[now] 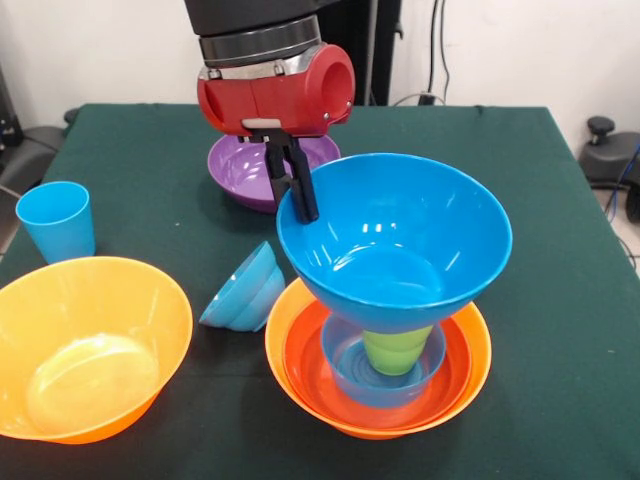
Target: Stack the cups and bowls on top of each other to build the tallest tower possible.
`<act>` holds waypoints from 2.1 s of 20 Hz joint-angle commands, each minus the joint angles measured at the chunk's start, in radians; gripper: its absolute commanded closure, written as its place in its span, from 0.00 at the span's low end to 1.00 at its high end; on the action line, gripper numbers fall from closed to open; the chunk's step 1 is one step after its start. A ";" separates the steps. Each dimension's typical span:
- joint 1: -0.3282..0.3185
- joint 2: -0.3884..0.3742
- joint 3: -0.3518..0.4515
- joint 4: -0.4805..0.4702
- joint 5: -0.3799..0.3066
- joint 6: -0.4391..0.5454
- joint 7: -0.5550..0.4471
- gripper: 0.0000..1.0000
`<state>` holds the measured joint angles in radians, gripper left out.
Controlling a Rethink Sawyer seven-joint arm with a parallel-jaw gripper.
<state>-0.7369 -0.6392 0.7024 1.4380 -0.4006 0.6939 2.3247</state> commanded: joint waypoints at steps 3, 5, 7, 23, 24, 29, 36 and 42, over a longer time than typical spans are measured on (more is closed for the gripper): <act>0.009 0.037 0.031 0.056 -0.066 -0.017 -0.215 1.00; 0.011 0.037 0.030 0.060 -0.067 -0.022 -0.208 1.00; 0.013 0.036 0.028 0.062 -0.069 -0.028 -0.201 1.00; 0.020 0.037 0.028 0.068 -0.076 -0.043 -0.178 1.00; 0.019 0.038 0.028 0.067 -0.075 -0.041 -0.179 1.00; 0.021 0.037 0.029 0.065 -0.074 -0.041 -0.173 1.00; 0.023 0.042 0.028 0.055 -0.074 -0.036 -0.175 1.00; 0.034 0.037 0.024 0.055 -0.073 -0.037 -0.159 1.00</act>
<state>-0.7358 -0.6393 0.7070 1.4584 -0.4209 0.6939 2.3247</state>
